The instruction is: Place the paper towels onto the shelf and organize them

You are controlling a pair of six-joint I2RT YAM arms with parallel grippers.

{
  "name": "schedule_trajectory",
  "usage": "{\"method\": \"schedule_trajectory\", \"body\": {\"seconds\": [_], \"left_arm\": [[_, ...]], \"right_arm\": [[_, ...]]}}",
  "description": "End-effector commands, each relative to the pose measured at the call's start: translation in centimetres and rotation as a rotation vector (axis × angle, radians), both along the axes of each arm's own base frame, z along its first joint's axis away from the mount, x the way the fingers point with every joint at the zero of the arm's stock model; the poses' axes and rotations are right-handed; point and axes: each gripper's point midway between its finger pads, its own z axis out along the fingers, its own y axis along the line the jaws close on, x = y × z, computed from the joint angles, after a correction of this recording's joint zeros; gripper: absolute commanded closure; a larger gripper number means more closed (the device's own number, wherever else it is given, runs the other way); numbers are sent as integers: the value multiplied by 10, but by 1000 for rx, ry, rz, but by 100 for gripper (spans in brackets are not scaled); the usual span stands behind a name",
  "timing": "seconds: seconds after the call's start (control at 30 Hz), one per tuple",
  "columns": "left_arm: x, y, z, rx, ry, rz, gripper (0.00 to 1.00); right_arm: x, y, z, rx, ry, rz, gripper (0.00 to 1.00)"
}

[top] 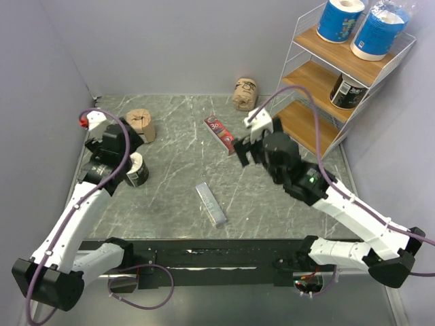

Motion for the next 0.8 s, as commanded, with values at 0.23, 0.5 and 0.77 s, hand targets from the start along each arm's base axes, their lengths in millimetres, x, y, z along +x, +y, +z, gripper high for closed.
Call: {"method": "schedule_trajectory", "body": {"seconds": [0.23,0.5,0.77], "left_arm": [[-14,56,-65,-334,227,206,12],[0,50,-106,-406,317,166,13],[-4,42,-147,-436,403,153,15]], "right_arm": [[-52,17,-56,120,193,62,0],[-62,18,-55,174,188,90,0],[-61,15,-58,160,193,70,0]]}}
